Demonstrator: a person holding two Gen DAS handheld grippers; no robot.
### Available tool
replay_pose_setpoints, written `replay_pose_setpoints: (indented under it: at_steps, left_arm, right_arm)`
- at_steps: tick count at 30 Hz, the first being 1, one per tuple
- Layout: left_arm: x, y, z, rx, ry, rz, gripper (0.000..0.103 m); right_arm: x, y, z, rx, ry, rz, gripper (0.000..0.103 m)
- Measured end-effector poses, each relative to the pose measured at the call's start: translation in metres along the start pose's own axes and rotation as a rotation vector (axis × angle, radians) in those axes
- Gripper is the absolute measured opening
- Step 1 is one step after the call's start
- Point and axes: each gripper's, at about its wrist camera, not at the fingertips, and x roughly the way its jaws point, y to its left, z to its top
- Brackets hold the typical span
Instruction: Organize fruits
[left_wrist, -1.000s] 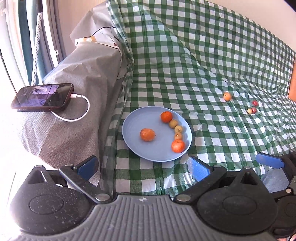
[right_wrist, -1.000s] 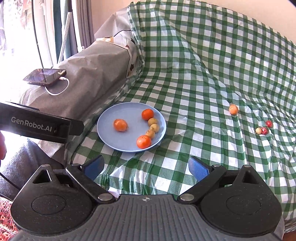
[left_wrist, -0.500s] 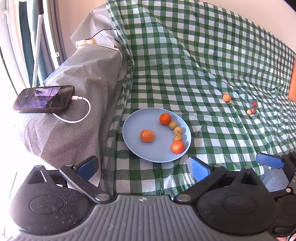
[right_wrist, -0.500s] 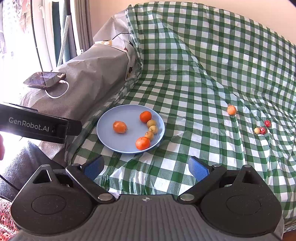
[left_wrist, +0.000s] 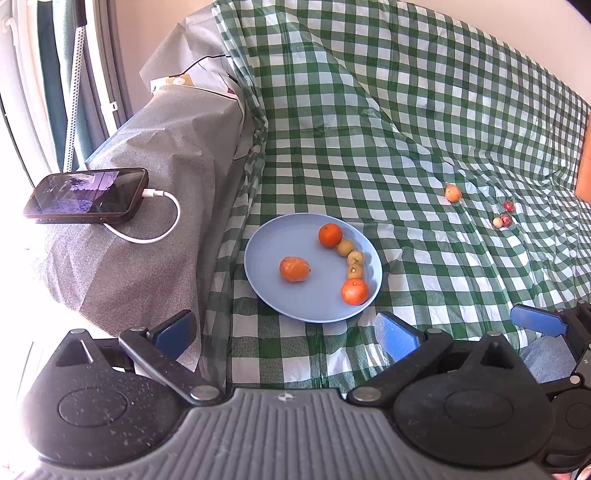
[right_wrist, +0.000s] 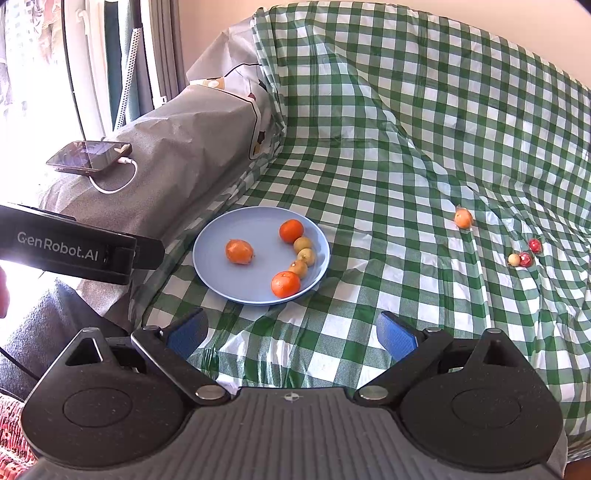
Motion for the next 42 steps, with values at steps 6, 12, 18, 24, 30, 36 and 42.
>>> replay_pose_setpoints:
  at_steps: [6, 12, 18, 24, 30, 36, 42]
  left_arm:
    - [0.004, 0.001, -0.001, 0.002, 0.01, 0.001, 0.103]
    - [0.009, -0.001, 0.003, 0.009, 0.026, 0.004, 0.103]
    - [0.016, -0.007, 0.01, 0.023, 0.044, 0.008, 0.103]
    - [0.031, -0.024, 0.021, 0.059, 0.073, 0.004, 0.103]
    - [0.055, -0.059, 0.044, 0.104, 0.098, -0.032, 0.103]
    - [0.089, -0.116, 0.084, 0.161, 0.088, -0.082, 0.103]
    - [0.143, -0.191, 0.132, 0.243, 0.045, -0.129, 0.103]
  right_arm:
    - [0.004, 0.0, -0.002, 0.004, 0.007, 0.001, 0.098]
    - [0.01, -0.004, -0.002, 0.017, 0.016, 0.006, 0.098]
    - [0.018, -0.01, -0.002, 0.05, 0.031, 0.012, 0.098]
    - [0.026, -0.026, -0.004, 0.116, 0.041, 0.008, 0.098]
    - [0.029, -0.072, -0.011, 0.222, 0.031, -0.064, 0.098]
    - [0.031, -0.153, -0.014, 0.301, -0.021, -0.228, 0.098]
    - [0.052, -0.25, -0.006, 0.34, -0.075, -0.375, 0.098]
